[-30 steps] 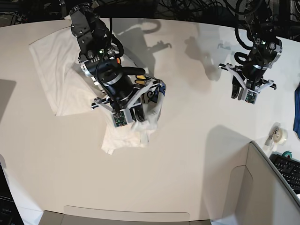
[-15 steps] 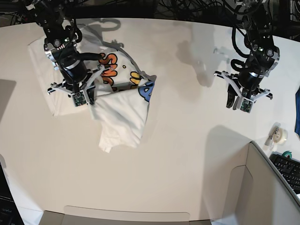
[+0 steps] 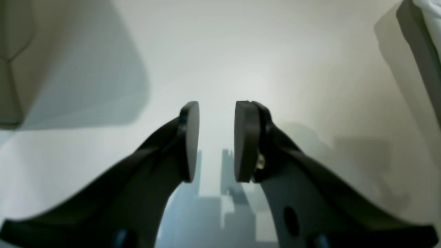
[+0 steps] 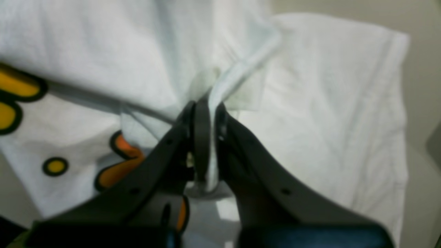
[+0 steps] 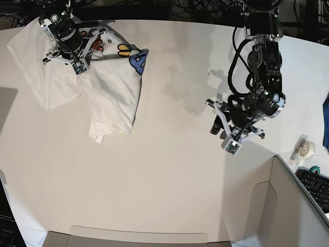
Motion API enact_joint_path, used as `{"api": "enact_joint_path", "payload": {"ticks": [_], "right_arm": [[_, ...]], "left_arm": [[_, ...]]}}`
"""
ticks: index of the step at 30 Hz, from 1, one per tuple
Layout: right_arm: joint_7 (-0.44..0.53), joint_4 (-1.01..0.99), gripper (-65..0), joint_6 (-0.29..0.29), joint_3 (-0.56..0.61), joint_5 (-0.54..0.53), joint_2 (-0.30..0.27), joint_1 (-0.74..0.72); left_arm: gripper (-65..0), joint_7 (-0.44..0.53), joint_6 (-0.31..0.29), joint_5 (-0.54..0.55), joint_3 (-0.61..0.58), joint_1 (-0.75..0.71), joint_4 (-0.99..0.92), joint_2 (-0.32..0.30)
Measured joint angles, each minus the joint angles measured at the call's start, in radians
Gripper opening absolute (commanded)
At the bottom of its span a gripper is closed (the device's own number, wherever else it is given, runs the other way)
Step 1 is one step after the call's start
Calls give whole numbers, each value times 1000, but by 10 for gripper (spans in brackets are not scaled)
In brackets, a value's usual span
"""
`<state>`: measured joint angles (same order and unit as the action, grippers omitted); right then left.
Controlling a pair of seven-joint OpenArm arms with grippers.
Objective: Layout the t-shirt on the table in an organized manner, then fold the t-shirt properly
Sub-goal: 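Release the fabric and move the right gripper to the shirt's edge, then reach the left gripper down and grasp the shirt's bunched fabric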
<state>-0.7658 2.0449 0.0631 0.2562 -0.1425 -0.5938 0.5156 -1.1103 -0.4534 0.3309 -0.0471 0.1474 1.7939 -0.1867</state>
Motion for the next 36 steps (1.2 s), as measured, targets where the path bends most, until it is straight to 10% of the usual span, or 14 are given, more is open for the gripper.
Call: {"api": "enact_joint_path", "payload": {"ticks": [9, 21, 36], "right_arm": [[-12, 0, -650, 2, 71, 259, 143, 14], [-197, 0, -650, -3, 321, 532, 267, -68], [-192, -1, -650, -2, 323, 541, 267, -61]], "left_arm": [[-470, -175, 2, 18, -249, 83, -71, 118], [-470, -209, 8, -2, -298, 169, -140, 267], [-470, -151, 11, -6, -300, 276, -471, 326]]}}
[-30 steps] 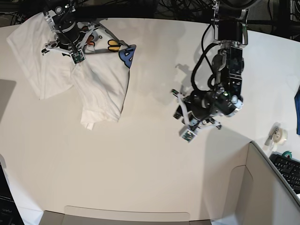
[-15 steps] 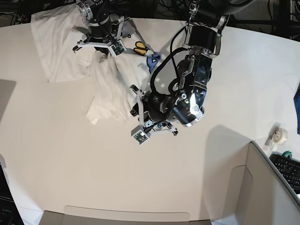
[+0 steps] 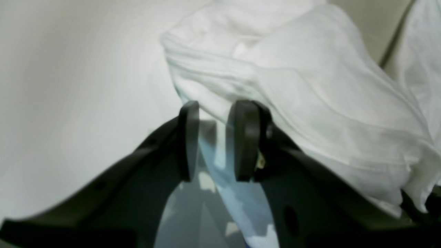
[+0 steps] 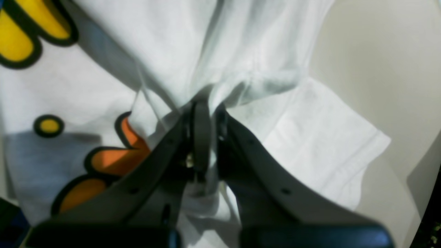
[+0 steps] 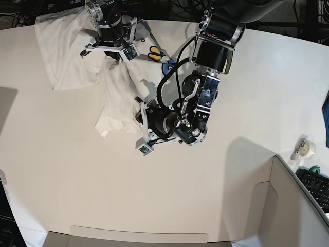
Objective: Layout the t-shirt on the table in an organized manner, then fold the t-shirt properly
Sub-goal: 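Reach the left gripper down and grasp the shirt's bunched fabric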
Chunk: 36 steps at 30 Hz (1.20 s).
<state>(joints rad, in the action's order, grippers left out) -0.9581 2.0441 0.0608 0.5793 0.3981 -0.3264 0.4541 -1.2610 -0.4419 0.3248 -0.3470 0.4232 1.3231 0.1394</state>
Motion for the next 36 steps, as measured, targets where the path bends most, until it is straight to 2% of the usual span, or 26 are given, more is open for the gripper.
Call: {"api": "enact_joint_path", "payload": {"ticks": [14, 20, 27, 30, 36], "right_arm": [[0, 0, -650, 0, 0, 0, 1, 0], [0, 0, -650, 0, 0, 0, 3, 0], [0, 0, -650, 0, 0, 0, 3, 0], [0, 0, -650, 0, 0, 0, 3, 0], [1, 0, -650, 0, 0, 0, 3, 0]], "left_arm": [[-468, 39, 0, 4, 0, 86, -126, 10], [-405, 60, 0, 5, 0, 87, -138, 10], [-398, 62, 0, 5, 0, 87, -138, 10], [-398, 61, 39, 11, 0, 87, -138, 10], [-398, 63, 134, 180, 0, 101, -138, 10]]}}
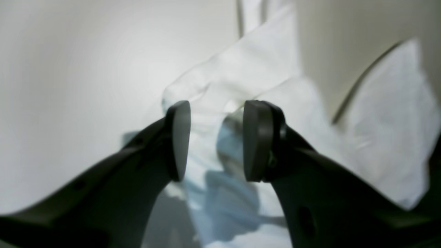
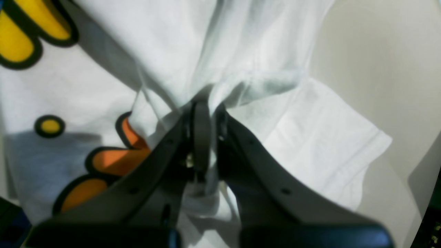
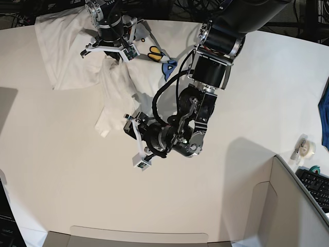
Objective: Layout the t-shirt on the table in an organized manner, then fold the t-shirt properly
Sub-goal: 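Reach the left gripper down and grasp the shirt's bunched fabric, then pull the grasped fabric with the left gripper to spread the shirt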
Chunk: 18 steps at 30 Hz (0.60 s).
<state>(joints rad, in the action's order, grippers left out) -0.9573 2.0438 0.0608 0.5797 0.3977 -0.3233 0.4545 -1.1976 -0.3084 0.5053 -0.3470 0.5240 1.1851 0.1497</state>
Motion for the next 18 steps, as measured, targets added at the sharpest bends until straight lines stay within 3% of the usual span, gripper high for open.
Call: {"api": "enact_joint_path", "payload": {"ticks": [4, 10, 13, 18], "right_arm": [[0, 0, -650, 0, 0, 0, 0, 0], [0, 0, -650, 0, 0, 0, 1, 0], [3, 0, -650, 0, 0, 0, 0, 5], [5, 0, -650, 1, 2, 2, 0, 8]], "left_arm": [[-398, 6, 54, 30, -3, -3, 0, 0], [-399, 132, 117, 39, -121, -6, -86, 1], [-400, 216, 120, 57, -179, -36, -143, -1], [-400, 208, 122, 48, -189, -28, -146, 0]]}}
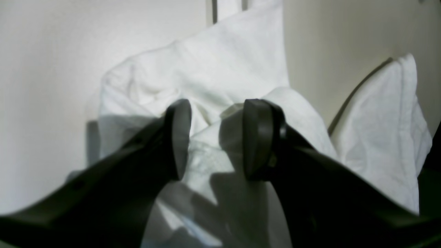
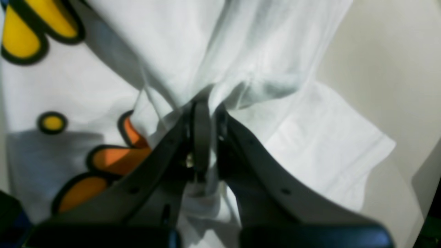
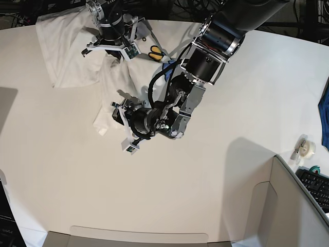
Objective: Layout the t-shirt on the table in an organized manner, then fold the t-shirt properly
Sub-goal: 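Pull the grasped fabric with the left gripper to spread the shirt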
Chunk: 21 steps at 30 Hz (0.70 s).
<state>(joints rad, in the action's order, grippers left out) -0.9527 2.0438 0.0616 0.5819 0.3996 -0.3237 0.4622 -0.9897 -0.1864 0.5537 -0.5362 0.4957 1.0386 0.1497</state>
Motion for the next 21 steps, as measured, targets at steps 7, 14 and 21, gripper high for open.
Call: {"api": "enact_joint_path", "payload": {"ticks": [7, 14, 21], "right_arm": [[2, 0, -650, -1, 0, 6, -2, 0], [3, -8, -650, -1, 0, 6, -1, -3], [3, -13, -650, -1, 0, 6, 0, -3]], "left_arm": [[-402, -76, 5, -15, 0, -2, 142, -3], [-431, -92, 4, -16, 0, -6, 230, -3], [-431, -90, 4, -16, -11, -8, 227, -34]]}}
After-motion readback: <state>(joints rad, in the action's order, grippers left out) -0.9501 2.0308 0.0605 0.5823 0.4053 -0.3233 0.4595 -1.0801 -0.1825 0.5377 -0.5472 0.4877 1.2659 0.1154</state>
